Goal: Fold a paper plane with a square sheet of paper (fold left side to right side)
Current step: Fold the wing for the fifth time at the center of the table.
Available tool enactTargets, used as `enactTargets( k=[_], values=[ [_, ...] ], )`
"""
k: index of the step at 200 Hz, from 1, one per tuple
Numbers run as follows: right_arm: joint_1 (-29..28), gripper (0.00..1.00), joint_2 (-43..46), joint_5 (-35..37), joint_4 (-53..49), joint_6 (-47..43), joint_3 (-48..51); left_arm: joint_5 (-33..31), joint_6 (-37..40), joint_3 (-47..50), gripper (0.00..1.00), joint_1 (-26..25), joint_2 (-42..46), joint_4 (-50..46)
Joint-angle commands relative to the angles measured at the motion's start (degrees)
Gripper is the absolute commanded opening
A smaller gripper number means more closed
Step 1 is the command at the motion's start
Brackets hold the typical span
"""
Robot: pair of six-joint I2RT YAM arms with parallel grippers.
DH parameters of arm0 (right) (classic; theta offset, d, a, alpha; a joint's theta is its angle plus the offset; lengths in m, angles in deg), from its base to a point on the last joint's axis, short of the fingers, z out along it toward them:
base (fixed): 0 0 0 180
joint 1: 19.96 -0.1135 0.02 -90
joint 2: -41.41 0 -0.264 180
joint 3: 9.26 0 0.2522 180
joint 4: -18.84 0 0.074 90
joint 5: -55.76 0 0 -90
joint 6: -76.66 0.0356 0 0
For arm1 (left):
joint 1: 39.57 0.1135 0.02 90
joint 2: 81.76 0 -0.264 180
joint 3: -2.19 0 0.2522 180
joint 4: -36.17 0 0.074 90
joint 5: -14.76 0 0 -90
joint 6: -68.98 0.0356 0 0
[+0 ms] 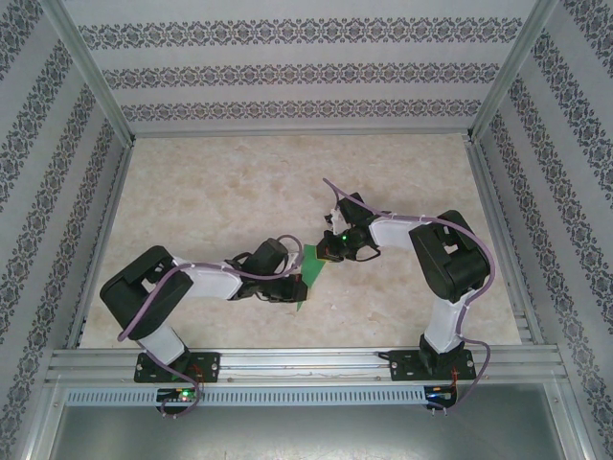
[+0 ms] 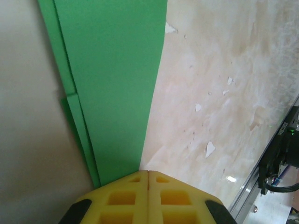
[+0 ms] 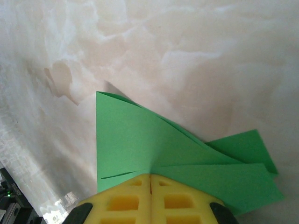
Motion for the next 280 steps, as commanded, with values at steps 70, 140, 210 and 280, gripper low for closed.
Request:
enactTargets(
  k=[70,140,210,280],
  values=[
    [-0.2,0.00,-4.0,9.4,-5.1,-1.2,1.3,-0.6,-1.4,8.0,0.02,-3.6,8.0,-4.0],
    [-0.9,0.00,-3.2,9.4,-5.4,-0.9,0.9,0.2,1.5,0.8,0.02,1.6,15.9,-10.5],
    [-1.9,0.00,-2.6,8.9,-4.2,0.1,0.9,-2.1,6.7,-11.5,0.02,3.1,-2.0,-10.9],
    [-1.4,0.00,4.6,6.3,-3.3,0.2,-1.7,-7.3,5.7,-8.3,0.00,2.8,-4.5,-11.4]
  ],
)
